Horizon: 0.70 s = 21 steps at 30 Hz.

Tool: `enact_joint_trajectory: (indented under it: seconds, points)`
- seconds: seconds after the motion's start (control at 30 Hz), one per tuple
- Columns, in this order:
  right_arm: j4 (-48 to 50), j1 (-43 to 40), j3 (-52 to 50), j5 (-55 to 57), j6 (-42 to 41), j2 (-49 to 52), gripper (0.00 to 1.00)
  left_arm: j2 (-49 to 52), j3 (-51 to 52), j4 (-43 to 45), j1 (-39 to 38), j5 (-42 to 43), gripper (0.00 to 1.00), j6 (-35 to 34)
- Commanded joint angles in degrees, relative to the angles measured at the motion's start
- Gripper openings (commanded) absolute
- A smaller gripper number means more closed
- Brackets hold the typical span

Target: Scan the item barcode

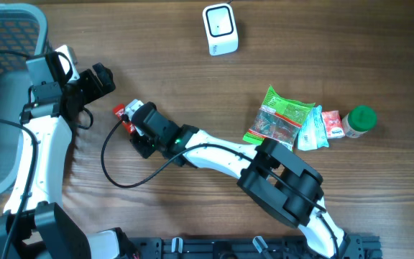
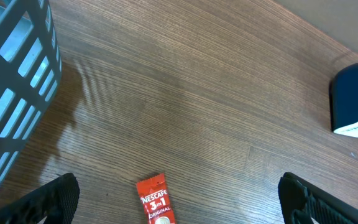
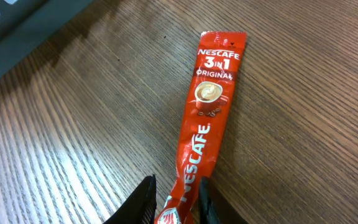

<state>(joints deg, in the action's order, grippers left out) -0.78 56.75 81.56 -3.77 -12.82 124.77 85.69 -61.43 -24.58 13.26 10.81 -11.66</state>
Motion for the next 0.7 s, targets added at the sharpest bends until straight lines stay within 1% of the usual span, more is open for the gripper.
enact_joint_trajectory:
  seconds: [0.0,0.67]
  points:
    - [0.35,0.09,-0.48,1.20,-0.66,2.19,0.24,-0.17,-0.13,-0.09,0.90,0.07,1.00,-1.01]
    - [-1.22,0.09,-0.48,1.16,-0.85,2.45,0.21,-0.17,-0.13,-0.09,0.90,0.07,1.00,-1.01]
